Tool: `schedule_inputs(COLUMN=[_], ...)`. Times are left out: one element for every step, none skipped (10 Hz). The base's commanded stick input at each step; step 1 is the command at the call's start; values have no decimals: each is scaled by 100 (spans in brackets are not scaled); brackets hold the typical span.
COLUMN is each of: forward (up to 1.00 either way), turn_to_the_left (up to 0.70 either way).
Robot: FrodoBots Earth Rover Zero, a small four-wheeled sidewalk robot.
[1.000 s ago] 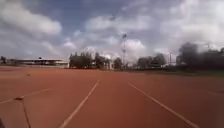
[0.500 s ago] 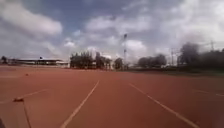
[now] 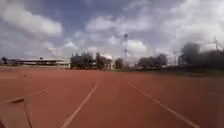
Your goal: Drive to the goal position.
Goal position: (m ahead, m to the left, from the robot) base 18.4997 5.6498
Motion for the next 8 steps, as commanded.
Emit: schedule_inputs(forward=[70,70,70,70,70,70,70,70], turn_to_the_left=[0,0,0,0,0,0,0,0])
